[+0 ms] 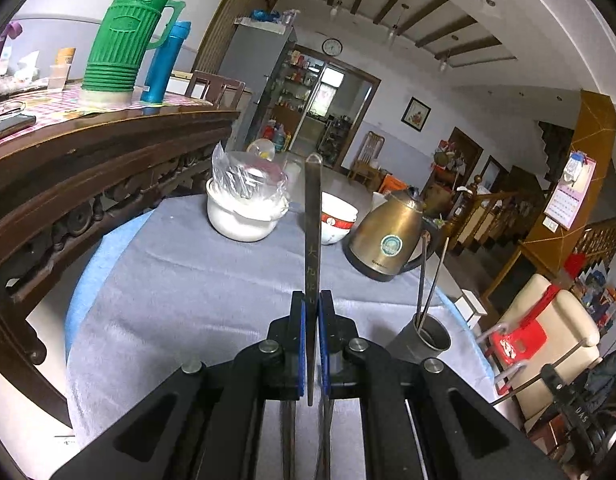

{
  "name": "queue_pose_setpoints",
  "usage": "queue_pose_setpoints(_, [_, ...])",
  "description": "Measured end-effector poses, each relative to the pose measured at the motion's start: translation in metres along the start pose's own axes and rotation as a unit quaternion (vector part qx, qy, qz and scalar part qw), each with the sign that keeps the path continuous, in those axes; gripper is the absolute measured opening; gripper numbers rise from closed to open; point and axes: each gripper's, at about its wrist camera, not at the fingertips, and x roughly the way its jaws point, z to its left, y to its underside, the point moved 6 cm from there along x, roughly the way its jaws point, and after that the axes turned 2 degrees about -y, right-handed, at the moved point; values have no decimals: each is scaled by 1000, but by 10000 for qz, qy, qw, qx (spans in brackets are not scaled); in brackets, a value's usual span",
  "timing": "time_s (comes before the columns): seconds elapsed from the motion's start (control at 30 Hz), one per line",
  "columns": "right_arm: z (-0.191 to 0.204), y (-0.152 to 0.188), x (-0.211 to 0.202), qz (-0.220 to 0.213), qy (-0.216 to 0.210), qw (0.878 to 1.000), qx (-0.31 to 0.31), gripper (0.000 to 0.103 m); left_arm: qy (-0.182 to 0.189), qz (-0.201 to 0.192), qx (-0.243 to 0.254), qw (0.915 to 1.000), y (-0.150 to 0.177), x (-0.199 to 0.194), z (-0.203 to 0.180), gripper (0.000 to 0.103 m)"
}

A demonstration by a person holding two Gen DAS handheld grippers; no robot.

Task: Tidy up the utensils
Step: 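Lower both held chopsticks into the grey utensil cup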

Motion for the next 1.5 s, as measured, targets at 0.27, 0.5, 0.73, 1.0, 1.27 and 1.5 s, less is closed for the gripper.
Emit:
queue_pose_setpoints(0.27, [-11, 27, 27, 626, -482, 9931, 866, 7, -92, 148, 27, 9998, 3, 6, 2, 6])
queue_pose_setpoints(0.5, [-5, 18, 28, 564, -593, 9936, 777, 7, -372, 394, 111, 9985, 6, 19, -1, 6])
queue_pose_setpoints(0.73, [10, -1, 28, 392, -730, 9946, 621, 7, -632, 598, 138, 9961, 1, 28, -4, 6])
queue_pose_setpoints(1.0, [24, -25, 21, 120, -830, 9955, 441, 7, -648, 523, 278, 9961, -7, 25, -16, 6])
queue_pose_setpoints(1.27, [28, -38, 17, -40, -881, 9954, 363, 7, -548, 485, 316, 9968, -16, 24, -24, 6])
queue_pose_setpoints(1.5, [25, -62, 11, -327, -830, 9956, 281, 7, 8, 339, 185, 9993, -40, 23, -47, 6])
